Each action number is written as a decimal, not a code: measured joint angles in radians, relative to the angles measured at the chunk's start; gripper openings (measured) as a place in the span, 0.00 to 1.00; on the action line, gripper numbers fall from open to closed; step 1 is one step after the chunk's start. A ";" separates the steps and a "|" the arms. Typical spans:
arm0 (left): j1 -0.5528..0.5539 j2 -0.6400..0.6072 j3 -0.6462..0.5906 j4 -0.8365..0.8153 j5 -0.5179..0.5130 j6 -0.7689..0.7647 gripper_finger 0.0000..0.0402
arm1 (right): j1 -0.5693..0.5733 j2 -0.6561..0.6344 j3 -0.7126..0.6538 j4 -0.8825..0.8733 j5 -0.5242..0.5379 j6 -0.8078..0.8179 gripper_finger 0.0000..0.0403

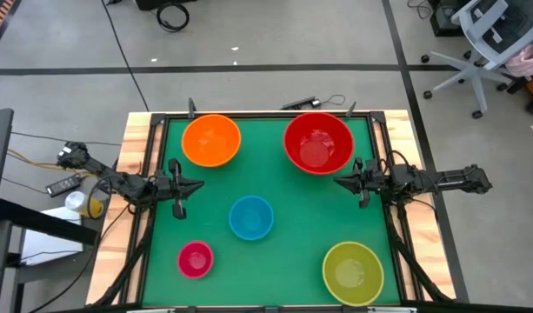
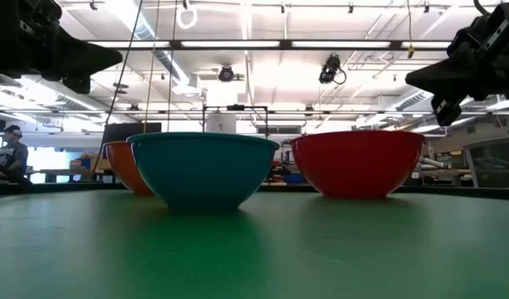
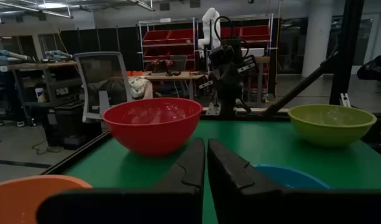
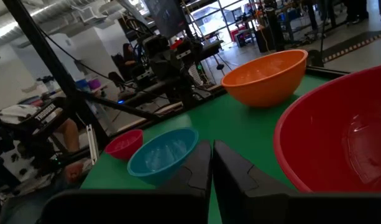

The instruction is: Nest bowls inside each other

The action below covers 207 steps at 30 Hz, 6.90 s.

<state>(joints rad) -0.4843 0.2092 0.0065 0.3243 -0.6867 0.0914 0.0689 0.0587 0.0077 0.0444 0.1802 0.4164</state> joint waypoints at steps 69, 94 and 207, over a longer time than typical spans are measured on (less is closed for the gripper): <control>0.021 -0.001 0.000 0.172 -0.022 0.376 0.06 | -0.061 0.086 0.044 0.286 0.325 -0.155 0.07; 0.333 0.437 0.322 -0.289 -0.105 0.020 0.43 | -0.230 1.147 0.666 0.187 0.210 -0.530 0.62; 0.720 0.598 0.368 0.126 0.409 -0.109 0.43 | -0.077 1.312 1.212 -1.108 0.488 0.106 0.45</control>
<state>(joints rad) 0.2354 0.8075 0.3748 0.4503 -0.2775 -0.0178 -0.0085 1.3712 1.2194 -1.0638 0.6683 0.5227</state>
